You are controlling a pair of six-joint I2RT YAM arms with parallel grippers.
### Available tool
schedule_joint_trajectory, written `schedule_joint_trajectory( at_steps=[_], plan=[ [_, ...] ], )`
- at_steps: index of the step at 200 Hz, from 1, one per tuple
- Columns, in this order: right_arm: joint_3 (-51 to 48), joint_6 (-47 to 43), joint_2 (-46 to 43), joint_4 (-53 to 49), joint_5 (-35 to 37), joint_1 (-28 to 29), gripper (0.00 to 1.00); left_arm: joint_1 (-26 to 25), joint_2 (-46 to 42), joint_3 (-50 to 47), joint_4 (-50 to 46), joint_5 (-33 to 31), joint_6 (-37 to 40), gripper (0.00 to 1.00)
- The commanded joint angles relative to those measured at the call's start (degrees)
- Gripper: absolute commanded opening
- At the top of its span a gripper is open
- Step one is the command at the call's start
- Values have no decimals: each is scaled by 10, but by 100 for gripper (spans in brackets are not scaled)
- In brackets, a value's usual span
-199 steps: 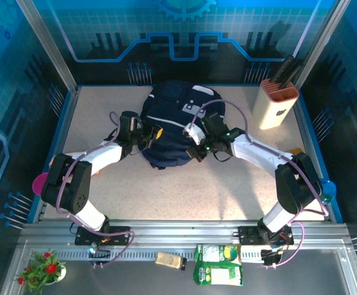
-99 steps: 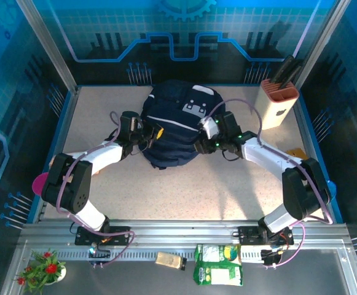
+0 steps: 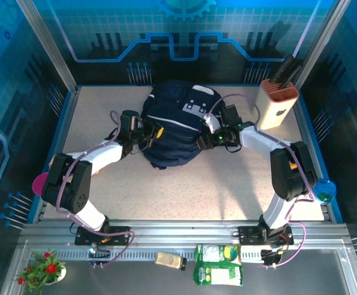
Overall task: Pack the student bag
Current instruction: Unzip the student bag at the top-center of the table.
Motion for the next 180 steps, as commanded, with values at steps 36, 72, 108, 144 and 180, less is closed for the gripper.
schedule_joint_trajectory(
  at_steps=[36,72,108,144,180],
  plan=[
    [47,-78,35,-87,-69,-9,55,-3,-4,31,33,8,8,0],
    [40,-92,30,-98,-44,-10,50,-3,-4,31,33,8,9,0],
    [47,-91,37,-96,-30,-9,38,-3,0,35,33,11,9,0],
    [52,-85,41,-87,-3,-7,20,-3,-2,35,33,12,7,0],
    [49,-92,33,-93,2,1,6,-3,1,37,35,14,5,0]
  ],
)
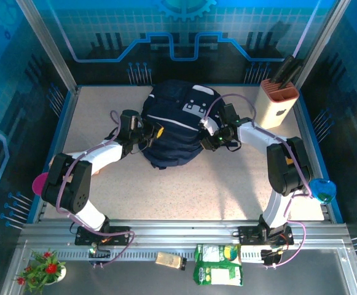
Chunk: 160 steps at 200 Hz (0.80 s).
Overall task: Pack the student bag
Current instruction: Unzip the student bag at the top-center of the table.
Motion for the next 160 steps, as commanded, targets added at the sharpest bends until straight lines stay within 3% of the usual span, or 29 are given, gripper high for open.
schedule_joint_trajectory(
  at_steps=[1,29,93,140,160],
  plan=[
    [13,-5,0,-12,10,5,5,-3,1,33,39,14,5,0],
    [-3,-7,-28,-19,9,27,0,-3,5,34,40,13,3,0],
    [-19,33,-65,22,-4,130,0,-11,28,40,55,9,-9,0],
    [8,155,-37,128,23,187,1,-15,36,40,61,8,-15,0],
    [-4,222,-49,164,57,186,9,-14,33,34,60,7,-11,0]
  ],
)
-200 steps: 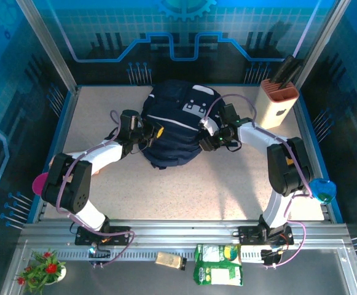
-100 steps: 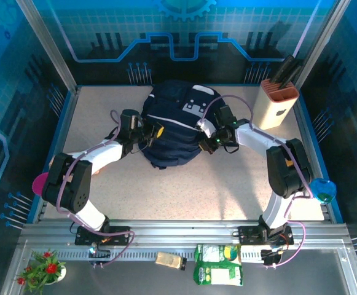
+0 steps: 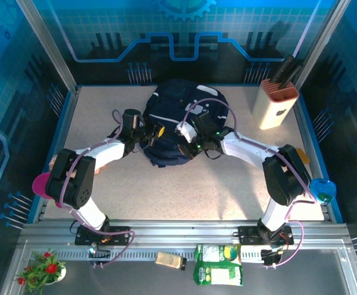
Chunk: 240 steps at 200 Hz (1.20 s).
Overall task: Pack the student bag
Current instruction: Unzip the student bag at the top-center of the table.
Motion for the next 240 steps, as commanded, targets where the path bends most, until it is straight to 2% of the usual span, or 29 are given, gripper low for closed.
schedule_joint_trajectory(
  at_steps=[1,21,39,62,76,92,109,131,189,216,225,240],
  plan=[
    [7,102,-10,74,-6,21,10,-12,3,22,44,6,0,0],
    [-25,178,-59,82,40,11,28,-12,-2,18,39,7,8,0],
    [-78,274,-120,107,39,-16,43,-12,-4,16,37,10,16,0],
    [-154,423,-185,157,29,-59,53,-14,-3,14,43,21,24,0],
    [-179,510,-201,165,26,-86,55,-17,-6,13,45,27,29,0],
    [-199,591,-198,159,14,-112,55,-24,-9,11,40,30,40,0],
    [-195,634,-176,168,-3,-124,54,-32,-13,8,29,30,51,0],
    [-161,658,-135,170,-13,-128,53,-41,-17,1,22,29,61,0],
    [-109,689,-41,179,-12,-134,41,-51,-22,-5,15,36,79,0],
    [-95,691,-22,190,-21,-135,33,-54,-29,-5,-15,28,111,0],
    [-90,691,-17,190,-25,-135,26,-55,-35,-5,-35,19,131,0],
    [-84,686,-16,190,-26,-136,15,-60,-50,-5,-76,-2,172,7]
  ],
)
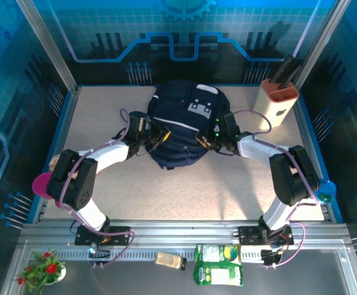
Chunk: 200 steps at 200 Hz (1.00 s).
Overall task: Pack the student bag
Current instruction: Unzip the student bag at the top-center of the table.
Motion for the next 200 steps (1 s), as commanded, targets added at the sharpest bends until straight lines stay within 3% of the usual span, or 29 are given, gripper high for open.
schedule_joint_trajectory(
  at_steps=[1,40,70,124,200],
  plan=[
    [33,0,9,28,-7,-9,14,-22,-45,-4,-55,5,85,7],
    [35,-14,-10,46,-7,-9,0,-64,-99,12,-197,-107,197,38],
    [37,-18,-20,52,-12,-10,0,-126,-109,36,-277,-200,242,46],
    [39,-16,-21,62,-24,-12,0,-230,-28,116,-341,-286,263,44],
    [33,-14,-26,68,-30,-13,0,-240,65,205,-379,-310,288,36]
  ],
)
